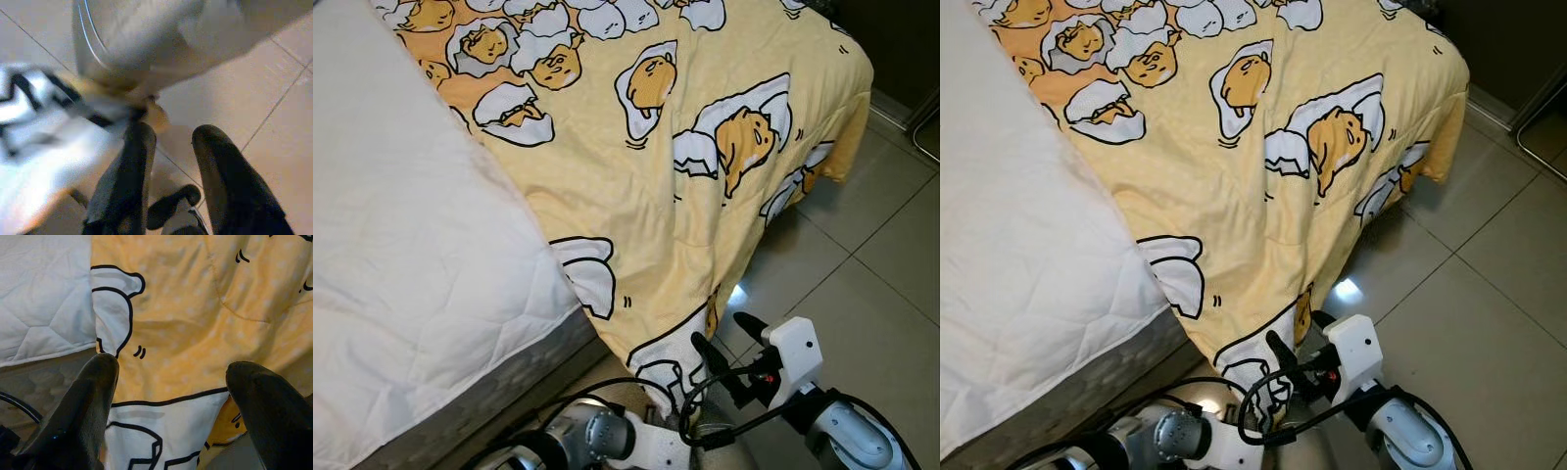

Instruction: Clean up the room

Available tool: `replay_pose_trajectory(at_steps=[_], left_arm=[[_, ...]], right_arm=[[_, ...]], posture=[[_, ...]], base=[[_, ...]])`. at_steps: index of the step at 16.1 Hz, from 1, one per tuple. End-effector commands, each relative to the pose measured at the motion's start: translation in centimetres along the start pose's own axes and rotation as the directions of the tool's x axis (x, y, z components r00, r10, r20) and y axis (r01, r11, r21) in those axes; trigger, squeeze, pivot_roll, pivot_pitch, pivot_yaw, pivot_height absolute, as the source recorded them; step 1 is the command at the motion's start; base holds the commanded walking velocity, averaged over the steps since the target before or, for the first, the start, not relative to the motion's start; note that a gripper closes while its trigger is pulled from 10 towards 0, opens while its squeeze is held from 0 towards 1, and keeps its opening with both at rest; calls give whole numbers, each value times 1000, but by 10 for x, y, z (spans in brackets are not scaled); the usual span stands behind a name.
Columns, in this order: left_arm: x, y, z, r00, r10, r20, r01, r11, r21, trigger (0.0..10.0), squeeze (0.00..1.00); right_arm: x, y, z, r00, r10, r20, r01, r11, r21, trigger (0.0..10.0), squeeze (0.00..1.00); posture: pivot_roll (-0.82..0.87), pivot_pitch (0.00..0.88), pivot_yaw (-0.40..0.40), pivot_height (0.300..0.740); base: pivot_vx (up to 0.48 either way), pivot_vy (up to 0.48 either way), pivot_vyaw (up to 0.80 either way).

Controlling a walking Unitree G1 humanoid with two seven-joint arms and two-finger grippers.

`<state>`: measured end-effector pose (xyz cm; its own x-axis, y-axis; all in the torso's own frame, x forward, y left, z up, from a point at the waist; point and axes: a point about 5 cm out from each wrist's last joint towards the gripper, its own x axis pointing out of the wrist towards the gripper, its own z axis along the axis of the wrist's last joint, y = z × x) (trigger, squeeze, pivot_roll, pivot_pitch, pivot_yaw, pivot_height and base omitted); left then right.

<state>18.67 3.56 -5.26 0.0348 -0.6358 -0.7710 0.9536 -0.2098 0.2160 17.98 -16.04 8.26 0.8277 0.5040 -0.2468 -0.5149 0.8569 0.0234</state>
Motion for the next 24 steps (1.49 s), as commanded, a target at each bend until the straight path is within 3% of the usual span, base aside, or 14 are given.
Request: replay_pose_trajectory(at_steps=[1, 5, 6, 8, 9, 11, 12, 13, 14, 15, 16, 20, 22, 24], left_arm=[[-2, -7, -9, 999, -38, -25, 37, 999, -16, 10000, 1000], [-18, -1, -29, 997, -6, -74, 5, 1000, -22, 10000, 1000], [-21, 7, -29, 998, 39, -54, -44, 995, -90, 10000, 1000], [-30, 37, -26, 961, 278, -1, -263, 910, -320, 10000, 1000], [-42, 57, -27, 895, 447, 9, -386, 782, -489, 10000, 0], [-85, 90, -42, 595, 802, -56, -546, 351, -761, 10000, 0], [-100, 93, -51, 491, 863, -124, -556, 200, -807, 10000, 0], [-103, 94, -54, 466, 872, -147, -552, 158, -819, 10000, 0], [-120, 95, -65, 351, 906, -236, -553, -3, -833, 10000, 0], [-135, 96, -73, 259, 918, -300, -525, -127, -842, 10000, 0], [-146, 99, -76, 189, 923, -334, -522, -194, -831, 10000, 0], [-179, 82, -66, 16, 923, -385, -499, -327, -802, 10000, 0], [-197, 71, -50, -59, 924, -377, -506, -353, -787, 10000, 0], [-197, 74, -48, -39, 927, -374, -545, -333, -769, 10000, 0]], right_arm=[[-2, 1, -5, 1000, 7, -13, -7, 1000, 9, 10000, 0], [-2, 1, -6, 1000, 3, -15, -3, 1000, 10, 10000, 0], [-2, 1, -6, 1000, 2, -15, -2, 1000, 10, 10000, 0], [1, 0, -5, 1000, -7, 0, 7, 1000, 9, 10000, 0], [5, -2, -3, 1000, -21, 14, 20, 1000, 9, 10000, 0], [20, -8, 3, 996, -62, 67, 61, 998, 26, 10000, 0], [26, -11, 6, 993, -76, 87, 74, 997, 33, 10000, 0], [30, -13, 6, 993, -81, 91, 78, 996, 35, 10000, 0], [37, -17, 8, 989, -100, 110, 95, 994, 48, 10000, 0], [44, -21, 9, 985, -121, 124, 114, 991, 69, 10000, 0], [52, -27, 9, 980, -150, 132, 138, 986, 94, 10000, 0], [71, -49, 20, 940, -284, 187, 256, 953, 160, 10000, 0], [75, -60, 34, 913, -333, 235, 296, 938, 182, 10000, 0], [79, -65, 39, 908, -337, 249, 298, 937, 183, 10000, 0]], posture=[[-336, 249, 66, 740], [-336, 250, 68, 740], [-335, 249, 68, 740], [-327, 231, 83, 740], [-316, 216, 93, 740], [-278, 163, 114, 740], [-262, 134, 122, 740], [-253, 117, 124, 740], [-234, 77, 129, 740], [-218, 44, 130, 740], [-202, 10, 132, 740], [-186, 0, 162, 740], [-179, 0, 155, 740], [-173, 0, 142, 740]], base=[[0, 0, 0], [0, 0, 0], [0, 0, 0], [0, 0, 0], [0, 0, 0], [0, 0, 0], [0, 0, 0], [0, 0, 0], [0, 0, 0], [0, 0, 0], [0, 0, 0], [0, 0, 0], [0, 0, 0], [0, -240, 341]])
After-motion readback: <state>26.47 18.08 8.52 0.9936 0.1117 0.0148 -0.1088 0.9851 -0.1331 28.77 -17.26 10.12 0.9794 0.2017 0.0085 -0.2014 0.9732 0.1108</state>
